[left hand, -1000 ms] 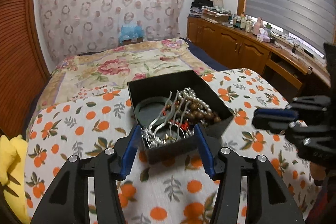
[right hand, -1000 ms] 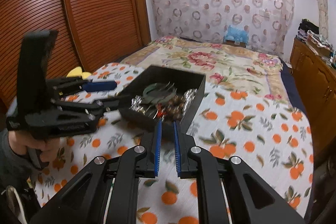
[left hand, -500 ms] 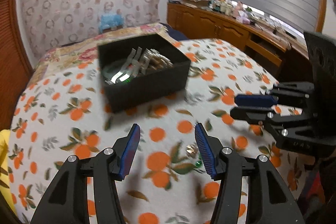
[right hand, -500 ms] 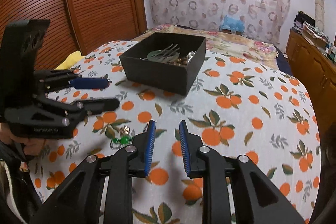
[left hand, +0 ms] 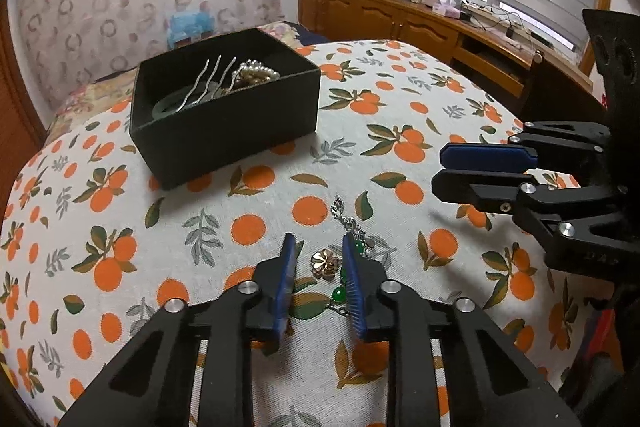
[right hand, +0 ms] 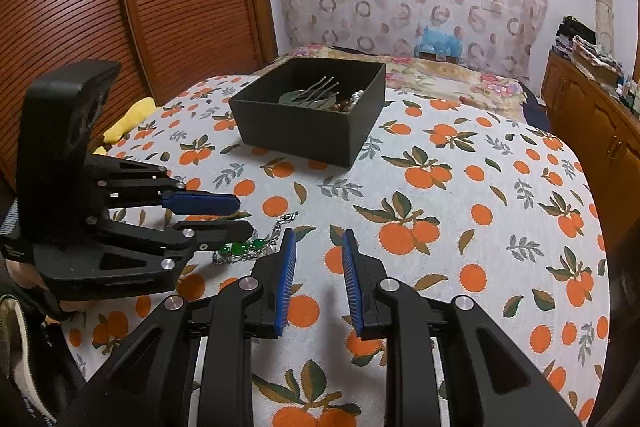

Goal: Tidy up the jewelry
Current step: 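Move left tool to the flower brooch while right tool reaches the green jade pendant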

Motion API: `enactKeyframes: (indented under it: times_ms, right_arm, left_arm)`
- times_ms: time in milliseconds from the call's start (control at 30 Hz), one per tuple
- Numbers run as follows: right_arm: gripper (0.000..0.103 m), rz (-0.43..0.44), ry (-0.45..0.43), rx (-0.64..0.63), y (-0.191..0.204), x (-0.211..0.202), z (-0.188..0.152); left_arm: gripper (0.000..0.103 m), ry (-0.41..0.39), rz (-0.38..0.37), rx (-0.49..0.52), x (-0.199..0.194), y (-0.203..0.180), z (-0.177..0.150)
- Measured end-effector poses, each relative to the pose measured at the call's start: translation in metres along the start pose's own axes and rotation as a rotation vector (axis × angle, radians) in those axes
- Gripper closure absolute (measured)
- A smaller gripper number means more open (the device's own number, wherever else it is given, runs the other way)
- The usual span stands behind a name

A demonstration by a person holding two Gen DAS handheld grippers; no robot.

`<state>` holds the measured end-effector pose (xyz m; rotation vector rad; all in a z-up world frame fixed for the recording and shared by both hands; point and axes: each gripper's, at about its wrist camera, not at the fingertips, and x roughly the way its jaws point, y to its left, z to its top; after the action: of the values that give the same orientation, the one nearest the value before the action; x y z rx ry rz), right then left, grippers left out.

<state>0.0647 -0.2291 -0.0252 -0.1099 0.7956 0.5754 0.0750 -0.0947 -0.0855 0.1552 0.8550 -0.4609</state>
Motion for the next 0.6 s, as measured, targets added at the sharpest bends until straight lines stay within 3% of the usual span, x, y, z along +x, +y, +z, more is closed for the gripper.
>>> enactKeyframes:
  times_ms: [267,600]
  right_arm:
    - [0.077,0.015,0.028,-0.017,0.01,0.008,0.001]
    - [0.077,0.069,0.069,-0.023,0.03,0.027,0.001]
  left_arm:
    - [0.09,0.0,-0.007,0.002,0.0,0.002,-0.001]
    - [0.089,-0.059,0.036,-0.056,-0.027,0.023,-0.007]
